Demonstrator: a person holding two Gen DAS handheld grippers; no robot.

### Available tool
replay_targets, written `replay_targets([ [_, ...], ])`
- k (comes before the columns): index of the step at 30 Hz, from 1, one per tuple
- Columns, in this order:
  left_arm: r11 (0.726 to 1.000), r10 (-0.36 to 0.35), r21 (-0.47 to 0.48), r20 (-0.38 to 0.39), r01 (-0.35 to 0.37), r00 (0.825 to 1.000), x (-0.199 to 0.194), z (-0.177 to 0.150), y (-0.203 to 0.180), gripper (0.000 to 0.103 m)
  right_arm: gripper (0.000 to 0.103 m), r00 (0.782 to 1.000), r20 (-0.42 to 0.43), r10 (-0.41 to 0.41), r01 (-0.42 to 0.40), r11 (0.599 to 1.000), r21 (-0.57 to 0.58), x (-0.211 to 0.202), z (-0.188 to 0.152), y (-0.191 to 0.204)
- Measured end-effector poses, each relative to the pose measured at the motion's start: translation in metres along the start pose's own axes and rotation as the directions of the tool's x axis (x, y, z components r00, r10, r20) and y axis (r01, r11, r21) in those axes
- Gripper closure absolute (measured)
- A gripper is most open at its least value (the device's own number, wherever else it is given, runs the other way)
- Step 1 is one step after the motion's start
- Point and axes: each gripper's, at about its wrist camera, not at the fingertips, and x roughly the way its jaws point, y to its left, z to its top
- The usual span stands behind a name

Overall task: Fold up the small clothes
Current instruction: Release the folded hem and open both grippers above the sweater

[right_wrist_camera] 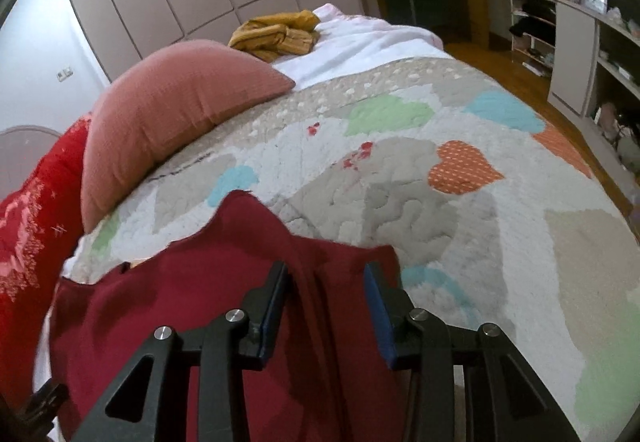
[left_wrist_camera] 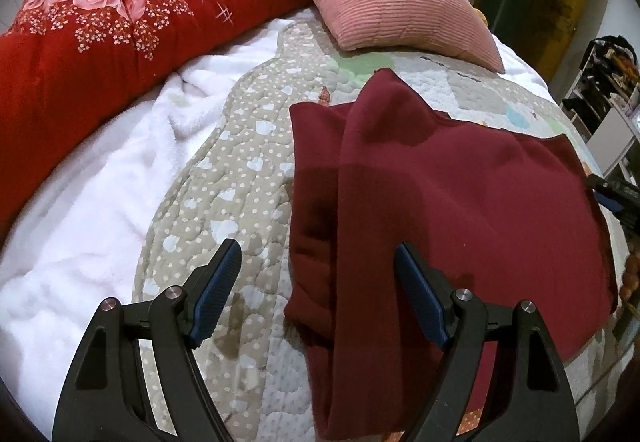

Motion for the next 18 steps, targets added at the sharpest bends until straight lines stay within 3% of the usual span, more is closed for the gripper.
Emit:
replay_targets([
  [5,1.000,-0.009,-0.014,-0.008,0.009,1.000,-0.005,-0.005,0.002,0.023,0.064,0.998,-0.003,0.070,-0.070,0.995,-0.077,-0.023,-0.012,0.031],
  [10,1.000,-0.017,-0.014,-0.007,0.017,1.000,-0.012,-0.009,0.002,0.023,0.064,0.984,-0.054,0.167,-0.175,0.960,-0.220,-0.030,-0.030,0.085],
  [14,0.999,-0.042,-0.022,0.008,0.042,0.999,-0.017,-0.004,0.000,0.023,0.064,0.987,-0.037,0.154,-0.158,0.961,-0.225,-0.028,-0.031,0.088],
  [18,0.998,-0.040,-0.039,0.019,0.041,0.999,-0.009,0.013,-0.003,0.023,0.056,0.999,0.023,0.048,-0.043,0.982,-0.185,-0.023,-0.020,0.062],
])
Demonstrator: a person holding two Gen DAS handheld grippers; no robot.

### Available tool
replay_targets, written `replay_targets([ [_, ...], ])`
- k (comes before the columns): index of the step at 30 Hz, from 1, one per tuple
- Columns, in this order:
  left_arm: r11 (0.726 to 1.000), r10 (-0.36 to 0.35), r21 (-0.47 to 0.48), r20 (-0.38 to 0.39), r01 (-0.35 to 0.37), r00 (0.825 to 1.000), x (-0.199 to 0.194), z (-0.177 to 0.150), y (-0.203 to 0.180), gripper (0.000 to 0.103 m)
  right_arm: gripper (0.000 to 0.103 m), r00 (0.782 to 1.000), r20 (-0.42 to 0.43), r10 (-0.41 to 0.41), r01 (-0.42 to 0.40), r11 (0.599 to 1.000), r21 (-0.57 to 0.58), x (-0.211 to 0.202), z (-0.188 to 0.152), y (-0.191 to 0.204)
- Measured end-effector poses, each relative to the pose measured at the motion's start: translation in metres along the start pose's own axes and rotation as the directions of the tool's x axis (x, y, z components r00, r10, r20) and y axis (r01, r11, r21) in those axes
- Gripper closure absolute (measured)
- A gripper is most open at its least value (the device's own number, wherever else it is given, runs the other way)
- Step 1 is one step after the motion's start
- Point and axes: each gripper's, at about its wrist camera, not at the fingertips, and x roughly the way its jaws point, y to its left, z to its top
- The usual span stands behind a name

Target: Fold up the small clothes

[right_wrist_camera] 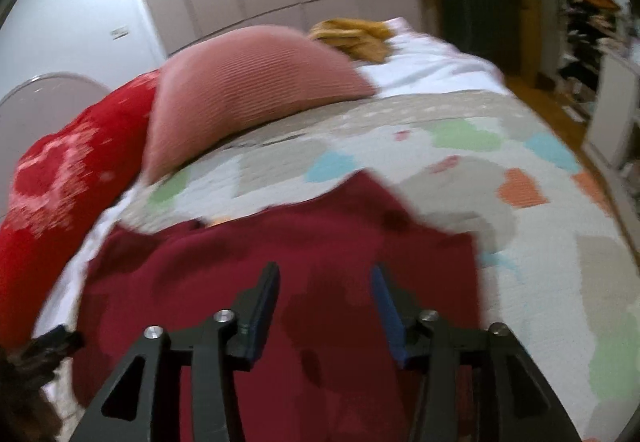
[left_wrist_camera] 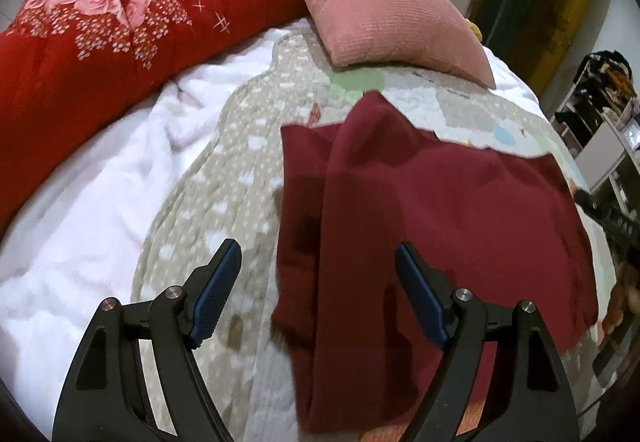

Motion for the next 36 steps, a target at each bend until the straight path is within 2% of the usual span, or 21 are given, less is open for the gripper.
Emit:
replay_targets([
  [1,1.000,0.003,-0.005,-0.007,-0.003,1.000,0.005,0.004,-0.001,0.023,0.056,0.999,0.013,-0.047,0.047,0.999,0.006,0.002,0.002,-0.011],
  [3,1.000,0.012,-0.020,-0.017,-0.012,1.000,0.017,0.016,-0.001,0.023,0.056,0.997,0.013,-0.083,0.082,0.996,0.022,0.005,0.006,-0.028],
  [6,0.996,0.082,-0.045,-0.013,-0.083,0.997,0.034,0.032,0.002,0.023,0.056,0.993,-0.012,-0.116,0.116,0.992,0.047,0.017,0.013,-0.050],
  [9,0.992,0.107,-0.067,-0.030,-0.108,0.994,0.050,0.043,0.005,0.023,0.056,0.990,-0.024,-0.137,0.138,0.990,0.043,0.034,0.022,-0.057],
  [12,0.989,0.135,-0.050,-0.039,-0.137,0.990,0.062,0.049,0.003,0.022,0.064,0.981,-0.047,-0.186,0.189,0.980,0.056,0.049,0.027,-0.062],
  [14,0.987,0.149,-0.050,-0.061,-0.152,0.987,0.072,0.052,0.003,0.022,0.064,0.968,-0.104,-0.230,0.237,0.970,0.054,0.068,0.028,-0.065],
  [17,0.988,0.126,-0.084,-0.079,-0.133,0.989,0.076,0.054,0.009,0.022,0.063,0.959,-0.116,-0.259,0.266,0.963,0.046,0.076,0.028,-0.062],
  [22,0.992,0.095,-0.079,-0.059,-0.099,0.994,0.054,0.045,0.013,0.023,0.063,0.963,-0.046,-0.266,0.268,0.963,0.025,0.040,0.025,-0.047],
  [25,0.994,0.063,-0.086,-0.038,-0.067,0.997,0.030,0.029,0.020,0.023,0.061,0.982,-0.023,-0.188,0.188,0.982,0.014,0.016,0.022,-0.026],
  [28,0.995,0.030,-0.093,-0.048,-0.034,0.998,0.012,0.009,0.028,0.023,0.058,0.995,-0.091,-0.029,0.027,0.999,-0.024,0.013,0.016,0.008],
  [32,0.994,0.001,-0.109,-0.054,-0.007,0.999,-0.006,-0.021,0.032,0.023,0.058,0.980,-0.152,0.132,-0.145,0.986,-0.077,0.018,0.004,0.060],
  [36,0.995,-0.010,-0.103,-0.044,0.006,0.999,-0.014,-0.038,0.027,0.023,0.060,0.956,-0.195,0.217,-0.250,0.954,-0.166,0.026,-0.010,0.115],
])
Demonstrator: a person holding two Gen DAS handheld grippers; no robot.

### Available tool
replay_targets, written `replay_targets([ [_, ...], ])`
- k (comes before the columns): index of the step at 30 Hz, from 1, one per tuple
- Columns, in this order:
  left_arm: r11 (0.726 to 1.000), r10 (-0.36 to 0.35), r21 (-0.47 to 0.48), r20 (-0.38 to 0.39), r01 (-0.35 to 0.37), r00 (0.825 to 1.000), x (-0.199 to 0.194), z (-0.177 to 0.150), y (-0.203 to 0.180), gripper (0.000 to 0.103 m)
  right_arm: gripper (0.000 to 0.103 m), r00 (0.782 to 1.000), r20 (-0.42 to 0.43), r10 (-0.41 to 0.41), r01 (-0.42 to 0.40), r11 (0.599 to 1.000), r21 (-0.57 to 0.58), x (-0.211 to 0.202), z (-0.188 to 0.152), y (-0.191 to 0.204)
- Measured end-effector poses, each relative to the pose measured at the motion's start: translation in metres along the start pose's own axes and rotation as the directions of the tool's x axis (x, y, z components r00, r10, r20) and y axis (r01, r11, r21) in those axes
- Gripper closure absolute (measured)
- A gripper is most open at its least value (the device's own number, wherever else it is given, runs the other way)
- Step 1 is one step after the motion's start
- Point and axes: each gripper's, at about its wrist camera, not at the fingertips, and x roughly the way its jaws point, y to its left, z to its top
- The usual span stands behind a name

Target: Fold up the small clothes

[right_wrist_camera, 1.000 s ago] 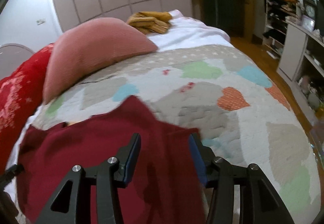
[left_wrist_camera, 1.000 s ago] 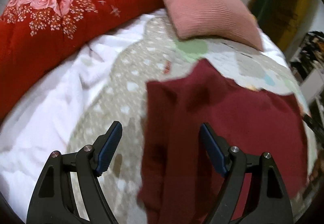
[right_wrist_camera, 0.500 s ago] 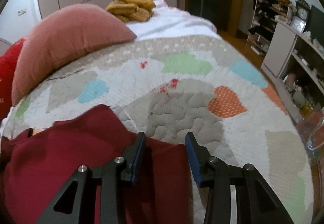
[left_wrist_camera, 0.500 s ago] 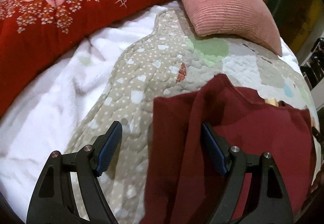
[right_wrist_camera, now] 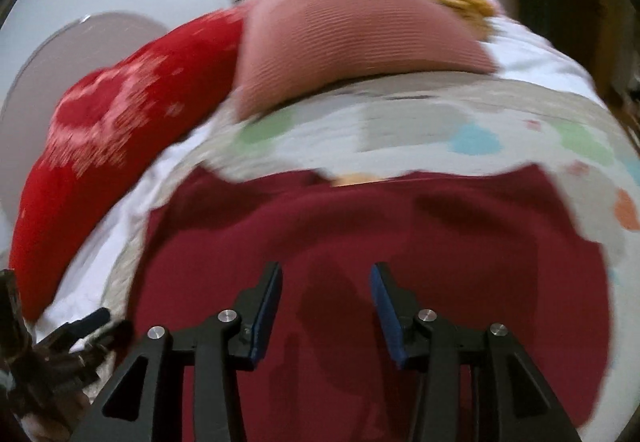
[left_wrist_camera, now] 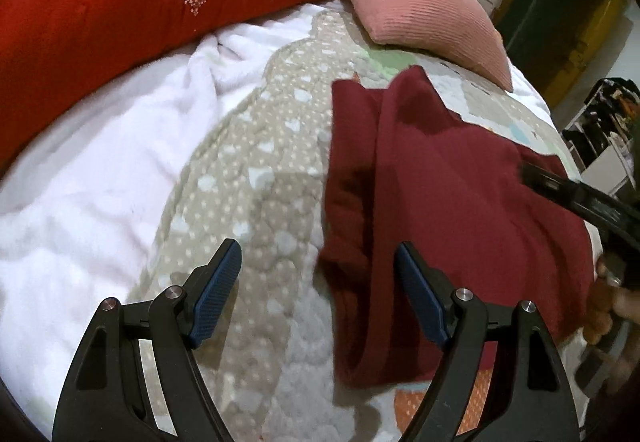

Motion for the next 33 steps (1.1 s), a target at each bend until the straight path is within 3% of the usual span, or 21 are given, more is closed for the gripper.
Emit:
replay_targets([
  [6,0.998,-0.057,-0.029,-0.006,0.057,0.998,0.006,-0.004,0.008,0.023,0.059,0.991,-0.087,0.100,-0.100,0.995,0.009,0.055,0.000,0.038],
  [7,0.997,-0.068,-0.033,-0.008,0.068,0.998,0.008,-0.004,0.010,0.023,0.059,0.991,-0.099,0.087,-0.086,0.996,0.013,0.063,0.000,0.040],
  [11,0.995,-0.097,-0.028,-0.015,0.097,0.995,0.012,-0.005,0.014,0.023,0.059,0.993,-0.099,0.061,-0.063,0.998,-0.016,0.062,0.011,0.056],
  [18,0.992,-0.121,-0.033,-0.025,0.120,0.992,0.013,-0.004,0.017,0.023,0.059,0.980,-0.116,0.161,-0.163,0.986,-0.014,0.067,0.034,0.105],
  [21,0.992,-0.125,-0.032,-0.027,0.124,0.992,0.014,-0.002,0.019,0.023,0.059,0.981,-0.152,0.122,-0.134,0.989,-0.070,0.081,0.037,0.125],
  [22,0.992,-0.127,-0.031,-0.028,0.126,0.992,0.013,-0.002,0.019,0.023,0.062,0.984,-0.162,0.080,-0.097,0.990,-0.099,0.087,0.036,0.132],
  [24,0.990,-0.138,-0.036,-0.034,0.136,0.990,0.013,-0.002,0.021,0.023,0.088,0.988,-0.140,0.059,-0.078,0.988,-0.135,0.089,0.037,0.138],
  [25,0.989,-0.142,-0.040,-0.036,0.141,0.989,0.013,-0.001,0.022,0.023,0.094,0.989,-0.130,0.067,-0.085,0.986,-0.143,0.084,0.037,0.137],
  [29,0.988,-0.149,-0.049,-0.043,0.147,0.988,0.014,0.000,0.023,0.023,0.095,0.993,-0.097,0.062,-0.080,0.978,-0.194,0.080,0.039,0.146],
  [33,0.988,-0.146,-0.049,-0.043,0.144,0.988,0.015,0.000,0.022,0.023,0.095,0.984,-0.170,0.054,-0.086,0.978,-0.191,0.103,0.033,0.146],
])
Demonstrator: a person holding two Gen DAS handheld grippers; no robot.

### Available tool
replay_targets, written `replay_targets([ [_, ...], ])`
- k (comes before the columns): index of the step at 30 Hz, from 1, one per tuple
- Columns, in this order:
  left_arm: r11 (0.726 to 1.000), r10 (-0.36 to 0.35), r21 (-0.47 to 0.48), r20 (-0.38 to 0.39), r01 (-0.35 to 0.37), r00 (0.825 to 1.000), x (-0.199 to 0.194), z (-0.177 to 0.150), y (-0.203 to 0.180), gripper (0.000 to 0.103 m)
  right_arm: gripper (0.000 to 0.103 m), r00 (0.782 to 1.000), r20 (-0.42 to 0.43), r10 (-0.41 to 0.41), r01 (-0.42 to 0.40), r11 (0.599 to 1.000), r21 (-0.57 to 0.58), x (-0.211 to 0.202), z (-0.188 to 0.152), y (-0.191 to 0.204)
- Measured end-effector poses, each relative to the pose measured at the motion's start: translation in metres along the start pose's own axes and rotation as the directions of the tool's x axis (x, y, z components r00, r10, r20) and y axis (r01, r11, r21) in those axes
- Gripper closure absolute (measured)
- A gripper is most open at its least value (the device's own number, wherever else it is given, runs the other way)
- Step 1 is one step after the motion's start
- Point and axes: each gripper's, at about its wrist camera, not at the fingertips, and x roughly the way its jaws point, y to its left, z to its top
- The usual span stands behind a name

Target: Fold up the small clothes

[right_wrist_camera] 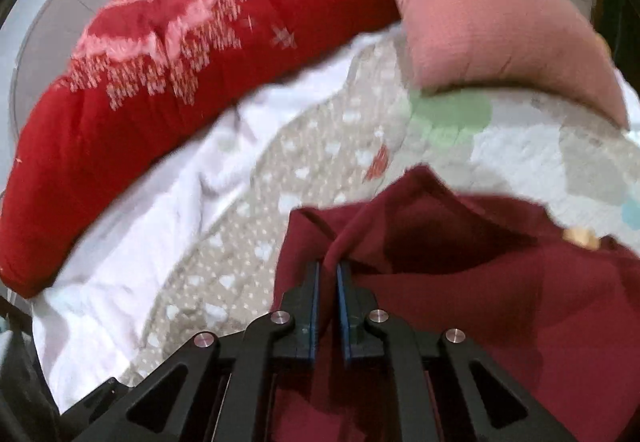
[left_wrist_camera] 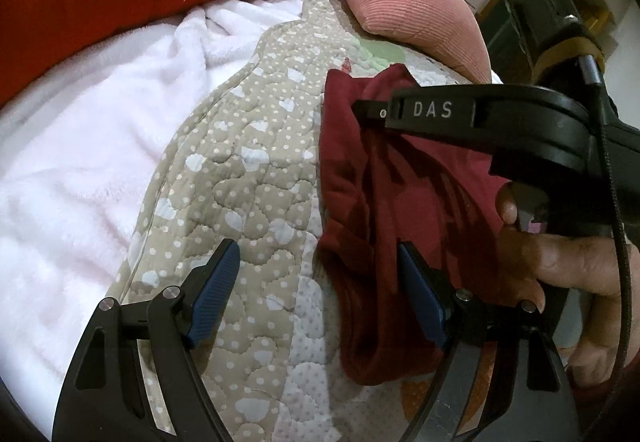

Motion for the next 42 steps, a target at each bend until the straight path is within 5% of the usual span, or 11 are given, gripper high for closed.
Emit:
replay_targets([
  [2,1.000,-0.003,-0.004,-0.001,0.003,1.000,0.000,0.000,0.000,0.023,0.094,1.000,0.007,0.010,-0.010,1.000,0.018,-0.008,0.001,-0.003],
  [4,1.000,-0.006,-0.008,-0.001,0.006,1.000,0.000,0.000,0.001,0.023,0.081,1.000,0.005,0.024,-0.024,0.998,0.051,-0.018,0.003,-0.006],
  [6,1.000,-0.010,-0.015,-0.002,0.010,1.000,0.000,0.000,0.001,0.023,0.043,1.000,-0.012,0.000,0.001,0.998,0.061,-0.023,0.006,-0.005],
  [7,1.000,-0.013,-0.020,-0.002,0.013,1.000,0.000,-0.001,0.002,0.023,0.041,1.000,-0.022,-0.008,0.009,0.999,0.051,-0.023,0.006,-0.003],
  [12,1.000,-0.019,-0.024,-0.001,0.019,1.000,-0.001,-0.002,0.002,0.022,0.041,0.989,-0.105,-0.107,0.102,0.993,-0.056,-0.003,0.007,0.021],
  [19,0.999,-0.022,-0.032,-0.005,0.021,1.000,0.000,-0.001,0.005,0.022,0.041,0.979,-0.093,-0.183,0.172,0.978,-0.121,0.017,0.008,0.023],
  [21,1.000,-0.015,-0.025,-0.001,0.015,1.000,0.001,-0.002,0.004,0.022,0.060,0.979,-0.073,-0.193,0.182,0.975,-0.128,0.016,0.006,0.020],
  [26,1.000,-0.006,-0.012,0.004,0.006,1.000,0.002,-0.002,0.002,0.020,0.083,0.992,-0.027,-0.124,0.121,0.988,-0.096,0.001,0.002,0.009],
  [39,0.992,-0.119,-0.022,0.064,0.120,0.991,0.011,0.005,-0.007,0.020,0.087,0.997,0.032,0.073,-0.075,0.996,0.058,-0.032,-0.001,-0.024],
  [42,0.987,-0.163,-0.002,0.046,0.163,0.986,0.015,0.006,-0.012,0.034,0.087,0.997,0.017,0.069,-0.070,0.996,0.049,-0.026,-0.002,-0.021],
])
